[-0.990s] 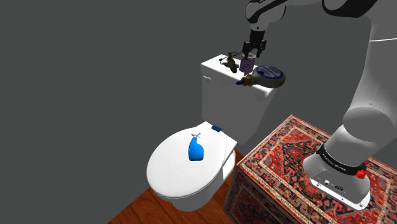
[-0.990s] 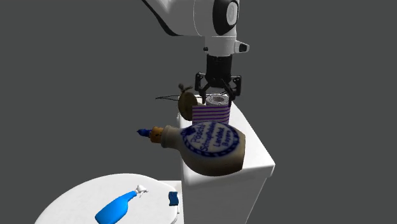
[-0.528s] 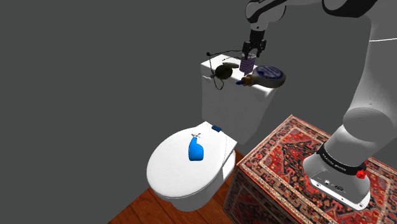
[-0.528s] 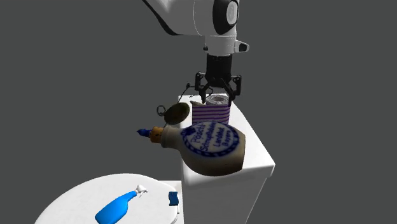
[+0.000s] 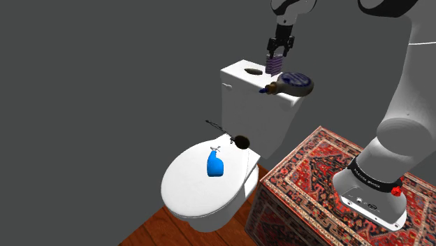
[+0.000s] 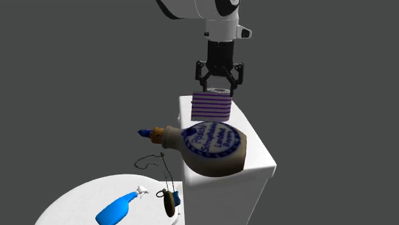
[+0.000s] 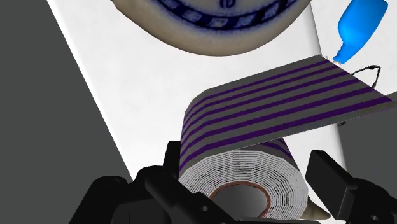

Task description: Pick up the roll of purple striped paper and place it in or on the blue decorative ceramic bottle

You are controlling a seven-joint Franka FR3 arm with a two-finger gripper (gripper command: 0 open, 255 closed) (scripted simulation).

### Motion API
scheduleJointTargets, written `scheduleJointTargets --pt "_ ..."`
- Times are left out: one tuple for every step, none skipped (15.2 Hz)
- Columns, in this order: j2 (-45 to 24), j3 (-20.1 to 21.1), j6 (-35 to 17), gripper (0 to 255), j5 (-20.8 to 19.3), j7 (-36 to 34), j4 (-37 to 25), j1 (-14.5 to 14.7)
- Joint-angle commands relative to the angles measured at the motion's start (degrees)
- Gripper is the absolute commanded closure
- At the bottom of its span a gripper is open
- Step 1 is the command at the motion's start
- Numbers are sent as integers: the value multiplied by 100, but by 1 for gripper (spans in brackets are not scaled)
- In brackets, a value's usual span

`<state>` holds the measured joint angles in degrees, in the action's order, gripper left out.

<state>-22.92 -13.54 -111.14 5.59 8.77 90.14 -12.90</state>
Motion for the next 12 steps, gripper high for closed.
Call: scheduleJointTargets --pt "52 -9 145 255 -14 -4 -97 -3" --pt "68 -11 215 255 -20 -8 -152 -3" --pt "83 -14 285 255 -24 -12 -208 -4" --pt "97 -16 356 255 -29 -15 -265 -5" --pt "109 -18 428 255 -33 -18 -325 -7" --pt "120 -20 500 255 -37 -21 -386 -8" --pt "130 -22 572 255 -40 -24 -449 -10" --pt "138 -24 645 255 -44 -27 -514 -12" --pt "145 -26 719 255 -46 -29 -581 -14" --pt "151 -27 793 255 -49 -32 -650 -17" --pt "155 -29 868 255 -51 -34 -721 -20" --pt "158 -30 944 255 -52 -36 -795 -23"
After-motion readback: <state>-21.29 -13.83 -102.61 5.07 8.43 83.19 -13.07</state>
